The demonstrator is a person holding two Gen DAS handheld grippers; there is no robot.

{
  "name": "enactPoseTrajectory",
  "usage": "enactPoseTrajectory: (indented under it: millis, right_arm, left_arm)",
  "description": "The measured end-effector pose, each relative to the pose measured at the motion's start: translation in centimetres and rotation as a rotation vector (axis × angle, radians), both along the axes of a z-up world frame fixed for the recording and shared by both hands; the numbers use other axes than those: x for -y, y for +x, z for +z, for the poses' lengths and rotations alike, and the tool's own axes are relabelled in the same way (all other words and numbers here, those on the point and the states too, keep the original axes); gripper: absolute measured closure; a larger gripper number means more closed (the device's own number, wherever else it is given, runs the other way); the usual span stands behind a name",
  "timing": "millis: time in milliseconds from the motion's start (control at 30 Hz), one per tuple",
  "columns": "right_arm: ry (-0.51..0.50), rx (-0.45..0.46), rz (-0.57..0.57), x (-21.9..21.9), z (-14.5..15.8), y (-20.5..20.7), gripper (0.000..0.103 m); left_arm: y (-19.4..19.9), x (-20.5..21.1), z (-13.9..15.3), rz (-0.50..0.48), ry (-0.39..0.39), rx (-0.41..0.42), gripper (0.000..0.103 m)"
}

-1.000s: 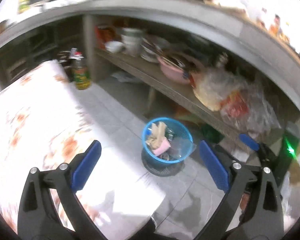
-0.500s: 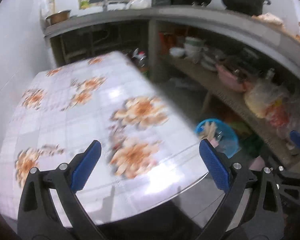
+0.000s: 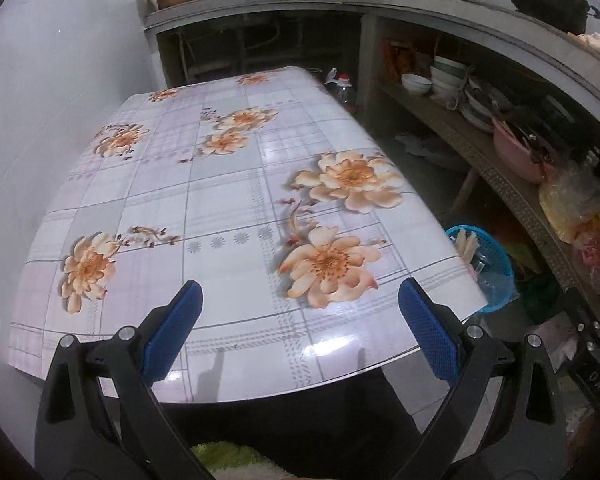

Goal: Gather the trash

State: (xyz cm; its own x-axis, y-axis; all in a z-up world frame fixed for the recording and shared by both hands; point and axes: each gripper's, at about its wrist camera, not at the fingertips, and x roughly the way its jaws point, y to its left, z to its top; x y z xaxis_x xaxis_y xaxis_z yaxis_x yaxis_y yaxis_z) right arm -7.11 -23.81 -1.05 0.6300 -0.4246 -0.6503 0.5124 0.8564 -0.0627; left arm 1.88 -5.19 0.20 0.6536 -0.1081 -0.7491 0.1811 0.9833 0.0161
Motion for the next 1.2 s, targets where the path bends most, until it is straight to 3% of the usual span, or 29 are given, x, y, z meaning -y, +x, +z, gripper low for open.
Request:
enactPoseTrajectory:
  millis: [267,1200]
  right_arm:
    - [0.000,-0.009,-0.014,0.7,-0.3,-0.1,0.006]
    - [0.000,-0.025,-0.010,1.0,-0.6,0.6,0.006]
  left_arm:
    - [0.1,-0.2,0.2,0.037,0.017,-0.008,0.009]
    - [0.1,0.8,0.1,0.009,0.042,-0.023,0.009]
